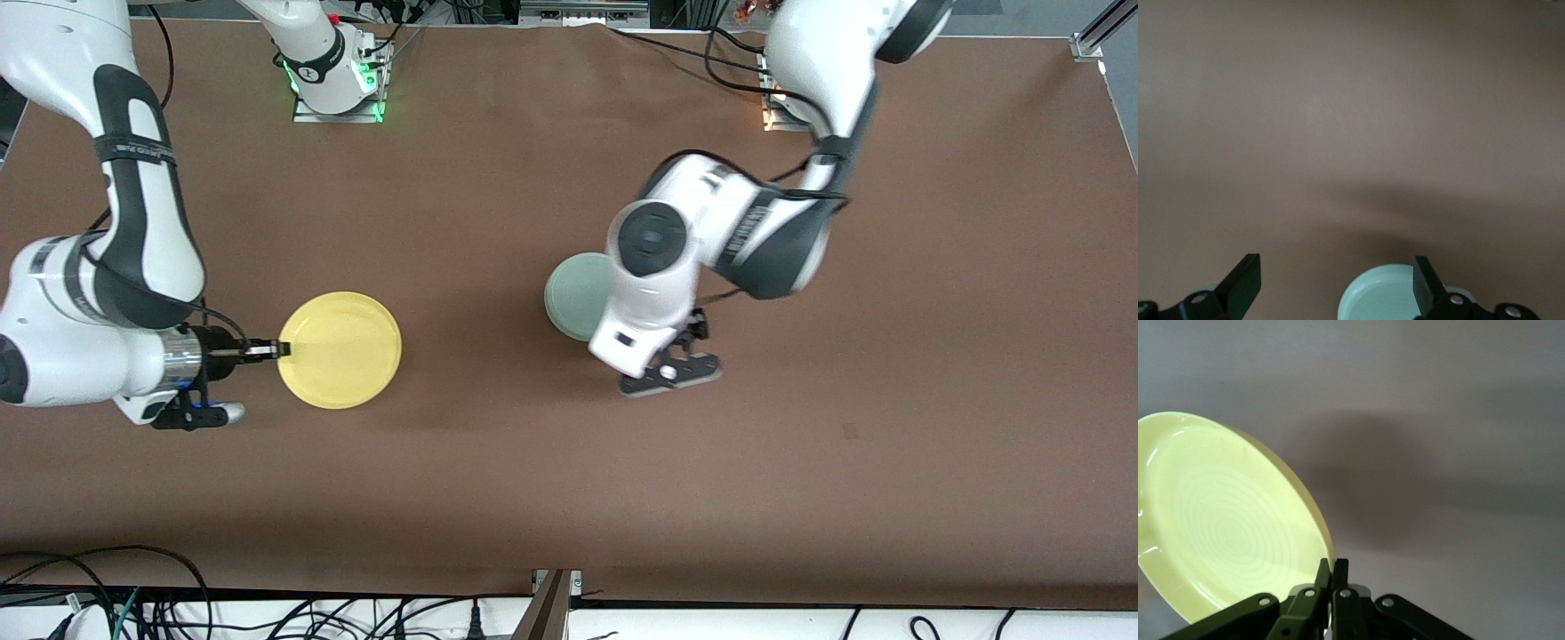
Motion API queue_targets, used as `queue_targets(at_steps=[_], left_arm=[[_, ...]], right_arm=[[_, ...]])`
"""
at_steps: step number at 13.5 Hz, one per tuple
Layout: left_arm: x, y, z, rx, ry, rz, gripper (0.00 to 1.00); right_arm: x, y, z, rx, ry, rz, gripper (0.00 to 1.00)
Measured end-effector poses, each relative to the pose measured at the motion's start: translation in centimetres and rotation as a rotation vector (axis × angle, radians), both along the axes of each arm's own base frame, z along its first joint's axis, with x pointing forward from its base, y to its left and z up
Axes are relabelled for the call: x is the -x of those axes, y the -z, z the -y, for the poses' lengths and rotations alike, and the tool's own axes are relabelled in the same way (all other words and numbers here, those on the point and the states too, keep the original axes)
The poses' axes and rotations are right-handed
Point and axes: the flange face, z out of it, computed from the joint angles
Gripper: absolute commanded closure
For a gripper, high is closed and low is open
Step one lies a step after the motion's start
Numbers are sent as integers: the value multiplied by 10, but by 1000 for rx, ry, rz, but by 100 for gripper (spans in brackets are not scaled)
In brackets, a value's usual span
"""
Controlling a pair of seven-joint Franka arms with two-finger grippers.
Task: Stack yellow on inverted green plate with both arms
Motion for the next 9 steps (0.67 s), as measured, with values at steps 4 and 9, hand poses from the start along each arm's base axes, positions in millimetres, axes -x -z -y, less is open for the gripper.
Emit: queue_targets(at_steps=[4, 9], left_arm=[[-33, -75, -125, 129, -20, -31, 0], [-10, -157, -229, 145, 101, -92, 0]], right_arm=[[14, 17, -100, -2, 97, 1, 99], [70, 57, -243, 39, 115, 25, 99]])
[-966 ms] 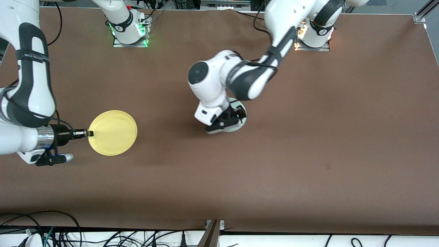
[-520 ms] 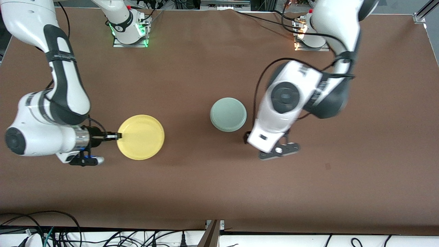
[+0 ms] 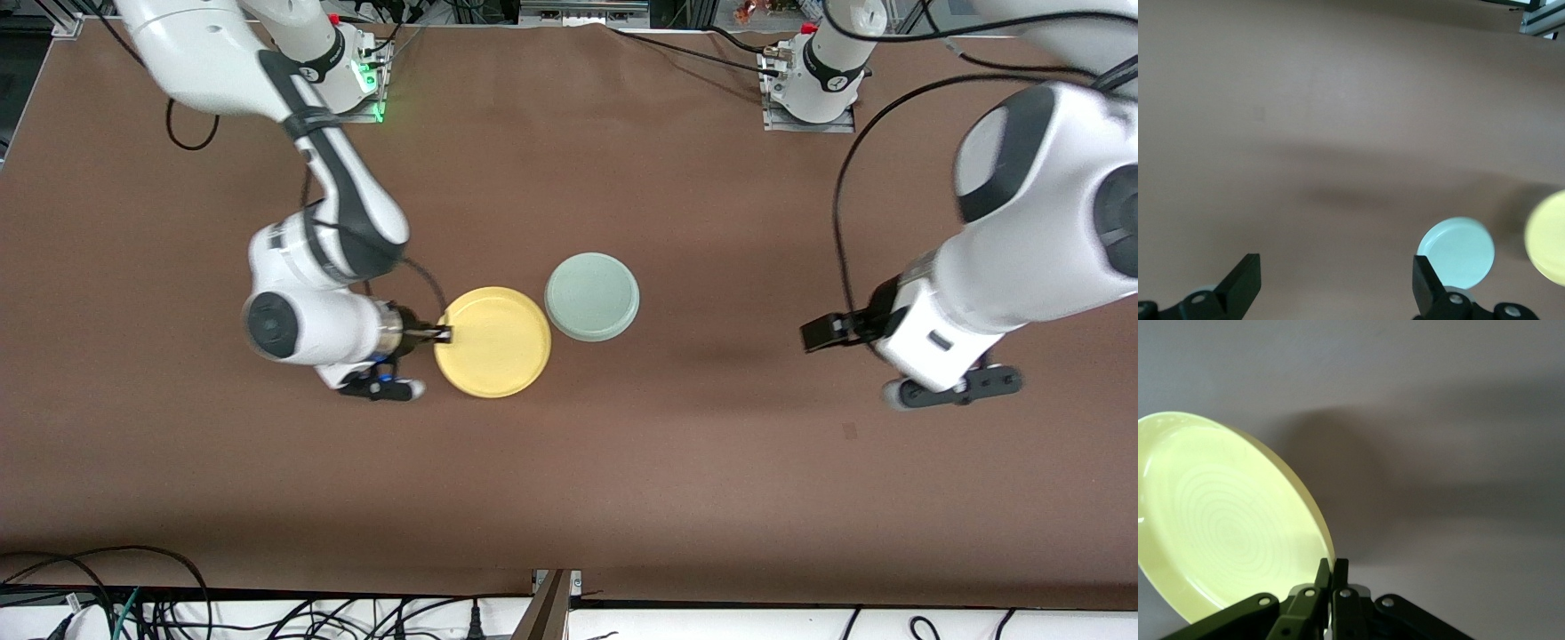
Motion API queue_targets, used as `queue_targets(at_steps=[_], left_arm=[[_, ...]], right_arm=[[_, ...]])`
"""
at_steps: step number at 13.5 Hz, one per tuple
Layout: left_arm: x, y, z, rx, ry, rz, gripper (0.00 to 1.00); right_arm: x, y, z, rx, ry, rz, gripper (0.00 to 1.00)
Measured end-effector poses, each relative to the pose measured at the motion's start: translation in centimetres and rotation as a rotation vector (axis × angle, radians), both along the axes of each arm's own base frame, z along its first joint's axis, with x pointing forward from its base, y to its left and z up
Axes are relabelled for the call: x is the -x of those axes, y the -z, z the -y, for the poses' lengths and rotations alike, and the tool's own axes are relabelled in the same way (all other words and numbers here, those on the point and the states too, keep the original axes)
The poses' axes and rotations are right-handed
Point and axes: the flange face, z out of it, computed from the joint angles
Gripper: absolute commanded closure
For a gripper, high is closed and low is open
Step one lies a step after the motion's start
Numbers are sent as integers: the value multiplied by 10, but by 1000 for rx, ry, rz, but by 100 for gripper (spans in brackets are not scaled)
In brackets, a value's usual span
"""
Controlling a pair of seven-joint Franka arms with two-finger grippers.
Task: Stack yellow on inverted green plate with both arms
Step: 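Carry the yellow plate onto the green plate while the left gripper withdraws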
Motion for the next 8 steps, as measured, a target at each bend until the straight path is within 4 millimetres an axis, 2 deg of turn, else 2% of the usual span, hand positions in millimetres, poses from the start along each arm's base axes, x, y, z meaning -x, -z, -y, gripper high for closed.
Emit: queue_targets(at_steps=[2, 4, 6, 8], left_arm=[[18, -28, -20, -4, 40, -6, 0], [39, -44, -33, -11, 76, -18, 0], [65, -54, -52, -20, 94, -40, 0], [87, -61, -82, -22, 121, -50, 0]], right_arm=[[31, 22, -49, 13, 16, 17, 99], [63, 34, -91, 24, 17, 23, 99], [86, 39, -116, 37, 7, 12, 99], [105, 43, -133, 47, -2, 4, 99]])
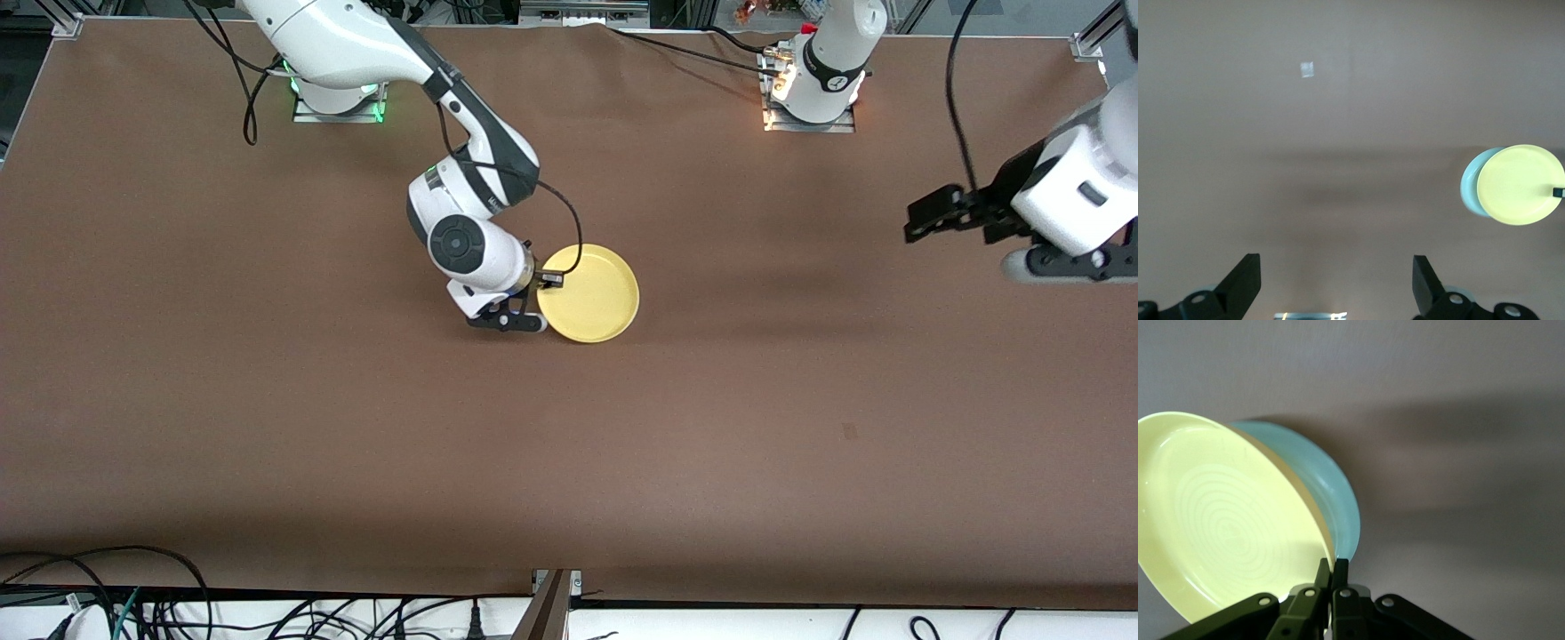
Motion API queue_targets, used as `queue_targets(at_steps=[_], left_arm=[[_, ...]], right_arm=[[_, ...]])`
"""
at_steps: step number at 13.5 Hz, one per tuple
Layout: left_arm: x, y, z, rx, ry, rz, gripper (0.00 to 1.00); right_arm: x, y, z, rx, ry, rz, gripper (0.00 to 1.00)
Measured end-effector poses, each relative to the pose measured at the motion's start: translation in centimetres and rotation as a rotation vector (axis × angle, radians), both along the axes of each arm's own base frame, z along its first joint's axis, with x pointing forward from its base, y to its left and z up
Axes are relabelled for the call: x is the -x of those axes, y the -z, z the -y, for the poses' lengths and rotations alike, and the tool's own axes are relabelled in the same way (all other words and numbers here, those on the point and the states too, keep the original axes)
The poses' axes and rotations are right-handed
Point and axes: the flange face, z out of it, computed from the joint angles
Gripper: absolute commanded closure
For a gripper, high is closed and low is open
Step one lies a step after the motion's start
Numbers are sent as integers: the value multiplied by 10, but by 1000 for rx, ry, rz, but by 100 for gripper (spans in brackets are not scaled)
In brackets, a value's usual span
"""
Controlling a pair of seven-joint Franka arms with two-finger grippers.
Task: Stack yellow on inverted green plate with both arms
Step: 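Carry the yellow plate onto the green plate while the left gripper withdraws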
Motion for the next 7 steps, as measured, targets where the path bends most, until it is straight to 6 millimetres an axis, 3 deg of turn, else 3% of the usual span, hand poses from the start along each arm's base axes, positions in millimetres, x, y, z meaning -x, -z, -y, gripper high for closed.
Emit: queue_targets(at_steps=[4, 7], left_arm=[[4, 15, -63, 8, 37, 21, 0], [15, 20, -68, -2, 39, 60, 0]], right_arm=[[23, 18, 3, 10, 2, 16, 99], [25, 19, 4, 3, 9, 36, 98]])
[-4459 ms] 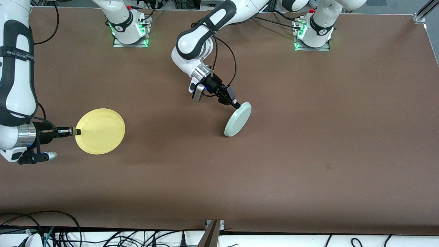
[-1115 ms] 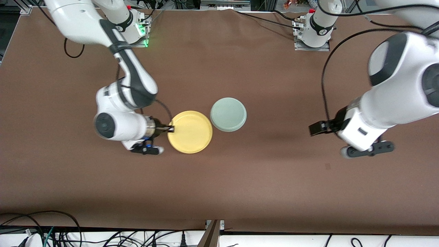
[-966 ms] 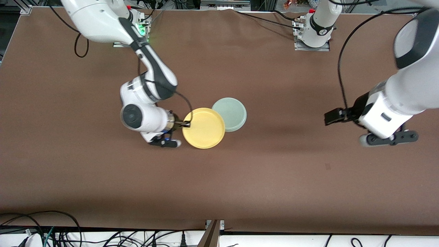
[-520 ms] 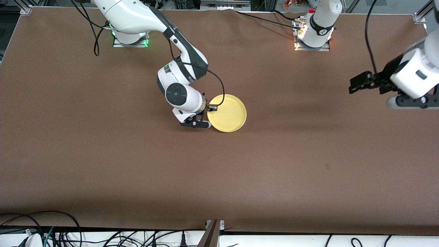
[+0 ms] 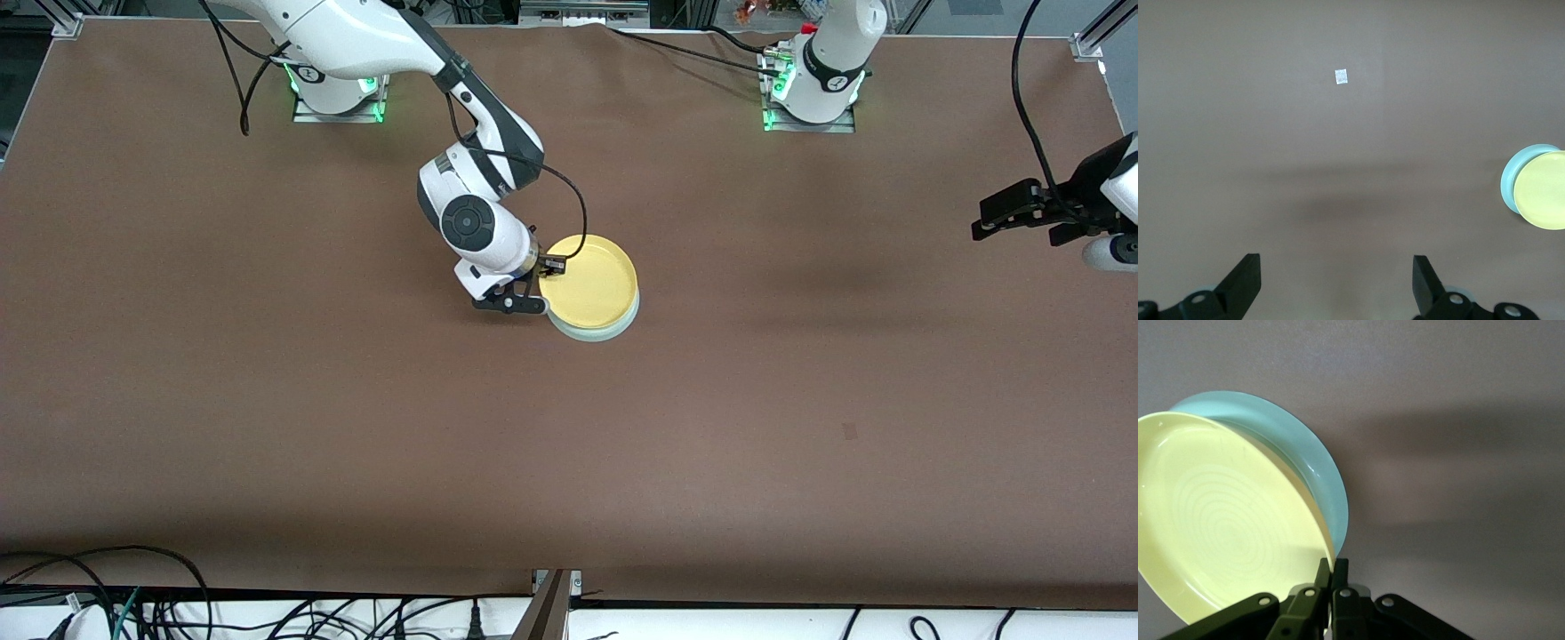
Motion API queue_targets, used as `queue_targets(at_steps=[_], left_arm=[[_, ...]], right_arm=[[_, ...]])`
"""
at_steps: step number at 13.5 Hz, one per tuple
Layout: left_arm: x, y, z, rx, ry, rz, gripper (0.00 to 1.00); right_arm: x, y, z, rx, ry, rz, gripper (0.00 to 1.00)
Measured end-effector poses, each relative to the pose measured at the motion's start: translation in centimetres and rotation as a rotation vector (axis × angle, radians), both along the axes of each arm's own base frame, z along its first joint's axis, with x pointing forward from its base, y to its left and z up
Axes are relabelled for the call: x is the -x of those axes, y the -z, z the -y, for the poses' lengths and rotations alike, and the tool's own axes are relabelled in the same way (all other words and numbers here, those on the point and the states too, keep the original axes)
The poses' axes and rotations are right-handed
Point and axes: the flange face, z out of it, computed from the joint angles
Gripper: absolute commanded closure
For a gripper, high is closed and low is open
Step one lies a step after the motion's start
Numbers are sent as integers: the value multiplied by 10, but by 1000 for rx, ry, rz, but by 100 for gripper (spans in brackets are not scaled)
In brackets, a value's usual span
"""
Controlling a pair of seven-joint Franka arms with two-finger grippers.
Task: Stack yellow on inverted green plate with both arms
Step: 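Carry the yellow plate onto the green plate while the left gripper withdraws, then open the right gripper and release the yellow plate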
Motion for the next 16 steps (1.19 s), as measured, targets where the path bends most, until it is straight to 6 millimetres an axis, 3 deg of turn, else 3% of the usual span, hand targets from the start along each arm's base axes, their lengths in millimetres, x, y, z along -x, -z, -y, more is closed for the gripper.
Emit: queue_targets(at_steps=[4, 5, 6, 7, 11, 13, 16], left_arm=[[16, 17, -3, -30, 1, 78, 0], [19, 23, -1, -58, 13, 83, 0], [22, 26, 1, -87, 27, 86, 0], [24, 26, 2, -107, 35, 92, 0], [26, 23, -3, -144, 40, 99, 0], [26, 24, -6, -152, 36, 97, 0], [26, 27, -9, -124, 20, 91, 0]], right_arm=[[3, -1, -8, -18, -4, 31, 97], [6, -1, -10, -18, -7, 33, 85], [8, 1, -11, -17, -10, 32, 39], [9, 1, -12, -17, -10, 32, 0], [-7, -7, -1, -15, 24, 59, 0], [-39, -33, 27, 10, 41, 82, 0], [-96, -91, 96, 67, -31, 65, 0]])
